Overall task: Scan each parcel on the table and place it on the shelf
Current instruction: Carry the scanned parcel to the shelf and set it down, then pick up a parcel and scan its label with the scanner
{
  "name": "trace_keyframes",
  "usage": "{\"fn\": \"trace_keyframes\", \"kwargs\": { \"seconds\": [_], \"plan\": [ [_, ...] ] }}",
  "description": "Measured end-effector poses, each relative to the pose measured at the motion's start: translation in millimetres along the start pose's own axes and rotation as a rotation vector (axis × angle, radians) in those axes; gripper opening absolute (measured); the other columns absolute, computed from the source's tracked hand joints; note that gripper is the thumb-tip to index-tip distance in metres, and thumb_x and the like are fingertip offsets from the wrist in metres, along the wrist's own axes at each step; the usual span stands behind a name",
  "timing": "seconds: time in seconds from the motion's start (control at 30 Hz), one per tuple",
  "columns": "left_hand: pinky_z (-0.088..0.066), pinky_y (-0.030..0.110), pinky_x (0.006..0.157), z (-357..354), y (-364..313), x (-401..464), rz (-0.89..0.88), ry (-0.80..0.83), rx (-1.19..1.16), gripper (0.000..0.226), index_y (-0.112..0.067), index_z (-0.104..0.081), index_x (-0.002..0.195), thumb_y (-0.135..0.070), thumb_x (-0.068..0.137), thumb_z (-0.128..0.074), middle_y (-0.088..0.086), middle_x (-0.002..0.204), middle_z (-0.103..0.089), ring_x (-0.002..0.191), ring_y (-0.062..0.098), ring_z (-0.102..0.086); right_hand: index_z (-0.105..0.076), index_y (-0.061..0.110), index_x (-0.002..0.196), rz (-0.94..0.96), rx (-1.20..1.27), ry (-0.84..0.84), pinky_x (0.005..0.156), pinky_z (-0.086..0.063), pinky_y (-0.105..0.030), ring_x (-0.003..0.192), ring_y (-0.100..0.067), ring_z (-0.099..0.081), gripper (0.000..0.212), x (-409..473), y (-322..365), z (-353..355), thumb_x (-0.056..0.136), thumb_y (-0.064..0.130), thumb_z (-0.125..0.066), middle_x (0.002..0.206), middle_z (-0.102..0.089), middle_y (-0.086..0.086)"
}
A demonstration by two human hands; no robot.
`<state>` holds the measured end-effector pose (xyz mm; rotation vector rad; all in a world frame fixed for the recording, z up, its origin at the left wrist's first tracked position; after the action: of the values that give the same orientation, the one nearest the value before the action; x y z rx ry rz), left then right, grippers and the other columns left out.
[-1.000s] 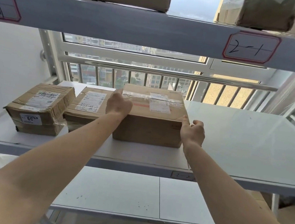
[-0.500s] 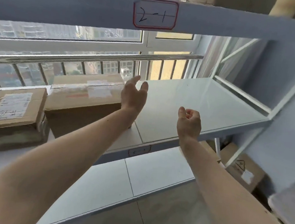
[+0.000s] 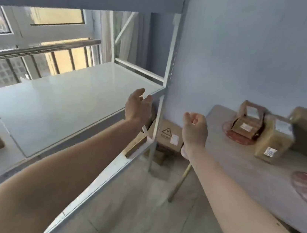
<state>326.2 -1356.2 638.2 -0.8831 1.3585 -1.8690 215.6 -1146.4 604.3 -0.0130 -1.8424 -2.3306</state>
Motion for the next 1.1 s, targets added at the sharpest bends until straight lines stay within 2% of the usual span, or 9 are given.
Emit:
{"fn": "trace_keyframes", "kwargs": {
  "seconds": [0.17,0.27,0.37,0.6,0.67,0.73,0.87,0.97,1.1],
  "plan": [
    [-0.045,0.037,0.101,-138.0,-22.5,-34.5,0.03,0.172,-0.037,0.042,-0.01,-0.055,0.136,-0.025,0.097,-0.054,0.007,0.133,-0.062,0.123,0.025,-0.057,-0.055,0.009,0.107,0.002,-0.039,-0.1,0.078,-0.037,-0.027,0.097,-0.019,-0.056,0.023,48.5,-30.5,112.0,0.098,0.03,-0.054,0.1,-0.059,0.0],
    [-0.039,0.025,0.093,-215.3,-31.1,-60.8,0.059,0.274,-0.074,0.045,-0.013,-0.051,0.142,-0.026,0.099,-0.054,0.002,0.139,-0.057,0.129,0.019,-0.051,-0.055,0.012,0.102,-0.013,-0.061,-0.176,0.08,-0.039,-0.029,0.096,-0.018,-0.056,0.023,70.7,-55.6,174.7,0.098,0.034,-0.055,0.1,-0.06,0.0],
    [-0.035,0.022,0.091,-285.2,-39.4,-82.2,0.064,0.361,-0.063,0.046,-0.014,-0.049,0.143,-0.027,0.099,-0.054,0.001,0.141,-0.055,0.129,0.018,-0.05,-0.054,0.018,0.102,-0.044,-0.064,-0.246,0.084,-0.042,-0.029,0.094,-0.015,-0.055,0.017,87.6,-78.4,232.7,0.098,0.034,-0.056,0.093,-0.056,0.008],
    [-0.042,0.027,0.094,-429.6,-64.5,-122.0,0.051,0.545,-0.03,0.045,-0.014,-0.053,0.14,-0.029,0.098,-0.053,-0.001,0.137,-0.058,0.123,0.017,-0.053,-0.056,0.014,0.124,-0.152,-0.06,-0.387,0.088,-0.042,-0.029,0.112,-0.016,-0.056,0.033,129.8,-131.9,340.4,0.099,0.036,-0.054,0.122,-0.06,0.001],
    [-0.047,0.036,0.101,-469.0,-72.7,-127.0,0.042,0.581,-0.045,0.046,-0.017,-0.056,0.138,-0.031,0.094,-0.054,-0.002,0.136,-0.06,0.123,0.019,-0.056,-0.055,0.013,0.128,-0.163,-0.068,-0.418,0.088,-0.041,-0.028,0.114,-0.016,-0.056,0.037,145.3,-142.0,366.5,0.099,0.036,-0.054,0.125,-0.061,0.001],
    [-0.049,0.042,0.101,-506.6,-80.0,-129.7,0.037,0.614,-0.042,0.046,-0.02,-0.057,0.137,-0.034,0.093,-0.054,-0.004,0.135,-0.061,0.121,0.02,-0.057,-0.054,0.012,0.13,-0.175,-0.068,-0.442,0.089,-0.04,-0.028,0.111,-0.015,-0.056,0.038,163.4,-151.6,390.2,0.099,0.034,-0.054,0.124,-0.061,0.001],
    [-0.045,0.032,0.094,-576.9,-91.6,-125.1,0.012,0.671,-0.011,0.044,-0.017,-0.053,0.14,-0.029,0.098,-0.052,-0.004,0.136,-0.058,0.12,0.017,-0.054,-0.055,0.011,0.128,-0.193,-0.075,-0.489,0.085,-0.037,-0.026,0.103,-0.013,-0.053,0.036,203.3,-166.7,430.8,0.099,0.032,-0.054,0.115,-0.059,0.002],
    [-0.042,0.034,0.103,-623.6,-96.9,-118.8,0.006,0.714,0.006,0.048,-0.015,-0.047,0.145,-0.028,0.098,-0.052,0.0,0.145,-0.051,0.132,0.021,-0.048,-0.057,0.011,0.125,-0.21,-0.095,-0.52,0.084,-0.036,-0.025,0.105,-0.015,-0.055,0.034,234.5,-178.1,454.3,0.098,0.031,-0.054,0.111,-0.057,0.004],
    [-0.043,0.04,0.106,-673.7,-92.6,-104.7,-0.001,0.714,0.055,0.049,-0.018,-0.045,0.146,-0.03,0.099,-0.051,-0.001,0.148,-0.048,0.134,0.022,-0.046,-0.056,0.011,0.127,-0.255,-0.119,-0.48,0.088,-0.039,-0.027,0.104,-0.013,-0.052,0.036,275.2,-199.9,469.0,0.099,0.034,-0.053,0.118,-0.059,0.002]
  ]
}}
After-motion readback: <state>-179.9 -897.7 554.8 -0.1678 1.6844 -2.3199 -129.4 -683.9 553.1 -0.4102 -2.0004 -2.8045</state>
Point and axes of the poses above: each hand's wrist, its own x-axis towards the middle knuckle, its own z-axis out of the back of the hand, y = z × x, the point moved 10 cm from there along x, towards the middle knuckle
